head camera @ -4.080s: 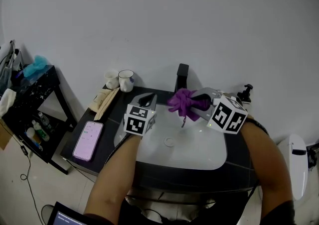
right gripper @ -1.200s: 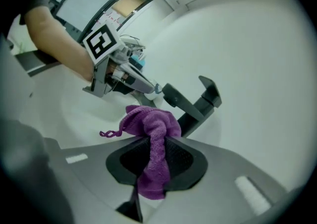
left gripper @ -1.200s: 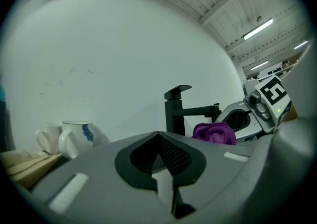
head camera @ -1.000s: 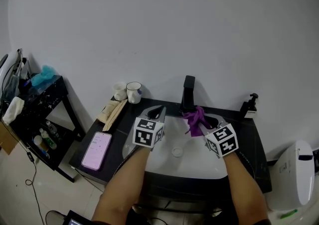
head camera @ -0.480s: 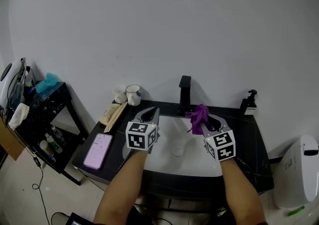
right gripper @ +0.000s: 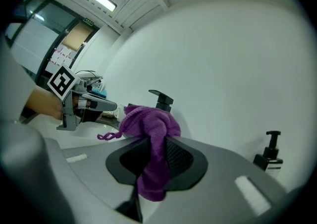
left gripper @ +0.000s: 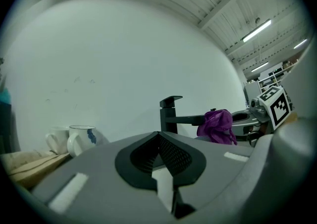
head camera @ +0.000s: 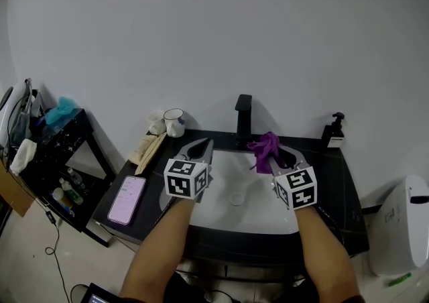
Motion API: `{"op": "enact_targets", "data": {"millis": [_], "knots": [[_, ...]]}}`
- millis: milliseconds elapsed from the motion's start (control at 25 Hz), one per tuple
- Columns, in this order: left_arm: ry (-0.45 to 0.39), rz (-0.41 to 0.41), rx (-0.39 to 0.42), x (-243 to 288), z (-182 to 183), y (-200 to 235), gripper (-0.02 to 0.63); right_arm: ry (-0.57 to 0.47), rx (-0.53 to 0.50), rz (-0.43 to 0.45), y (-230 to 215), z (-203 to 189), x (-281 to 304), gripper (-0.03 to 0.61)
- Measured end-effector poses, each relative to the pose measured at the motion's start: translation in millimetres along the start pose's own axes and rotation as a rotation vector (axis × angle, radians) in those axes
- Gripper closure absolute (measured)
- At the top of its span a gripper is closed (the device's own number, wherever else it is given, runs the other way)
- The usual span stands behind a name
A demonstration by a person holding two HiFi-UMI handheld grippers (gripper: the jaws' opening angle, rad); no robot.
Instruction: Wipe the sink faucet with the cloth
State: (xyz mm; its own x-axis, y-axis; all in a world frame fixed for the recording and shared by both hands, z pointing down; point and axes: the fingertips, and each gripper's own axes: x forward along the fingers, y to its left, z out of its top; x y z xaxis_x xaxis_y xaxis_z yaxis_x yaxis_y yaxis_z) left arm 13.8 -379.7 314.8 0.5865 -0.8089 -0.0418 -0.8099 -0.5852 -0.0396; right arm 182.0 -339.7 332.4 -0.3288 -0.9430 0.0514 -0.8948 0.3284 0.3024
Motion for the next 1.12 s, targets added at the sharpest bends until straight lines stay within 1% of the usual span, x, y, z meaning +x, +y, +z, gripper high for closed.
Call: {"op": "enact_targets", "data": {"millis": [200, 520, 640, 720, 800, 880, 1000, 1120], "knots": [[0.0, 0.002, -0.004, 0.2, -0.4, 1.0, 0.597, -0.01, -0.012, -0.015, -1.9, 2.2, -0.8, 0.499], [0.002, -0.001, -0.006, 0.4, -0.7, 0.5, 0.597, -0.001, -0.025, -0.002, 3.6, 0.4, -0.6, 0.499], [0.005, -0.001, -0.011, 0.9, -1.5, 0.6, 0.597, -0.021, -0.005, -0.042, -4.5, 6.2, 0.9, 0.499], [0.011, -0.004, -0.015, 1.3, -3.4, 0.7, 0.595, -0.039, 0.001, -0.088, -18.2, 18.5, 5.4, 0.498], [0.014, -0.008, -0.02, 2.2, -5.2, -0.2, 0.597, -0.053, 0.007, -0.112, -32.7, 34.0, 13.4, 0.499], [0.013, -0.013, -0.022, 3.9, -5.5, -1.2, 0.595, -0.046, -0.023, -0.114, -44.2, 48.1, 26.9, 0.498], [0.012, -0.021, -0.022, 6.2, -5.6, -2.4, 0.595, -0.023, -0.118, -0.109, -57.5, 64.0, 51.7, 0.497], [0.017, -0.025, -0.013, 9.0, -8.0, -3.1, 0.595, 0.013, -0.228, -0.097, -65.5, 72.0, 74.7, 0.497]]}}
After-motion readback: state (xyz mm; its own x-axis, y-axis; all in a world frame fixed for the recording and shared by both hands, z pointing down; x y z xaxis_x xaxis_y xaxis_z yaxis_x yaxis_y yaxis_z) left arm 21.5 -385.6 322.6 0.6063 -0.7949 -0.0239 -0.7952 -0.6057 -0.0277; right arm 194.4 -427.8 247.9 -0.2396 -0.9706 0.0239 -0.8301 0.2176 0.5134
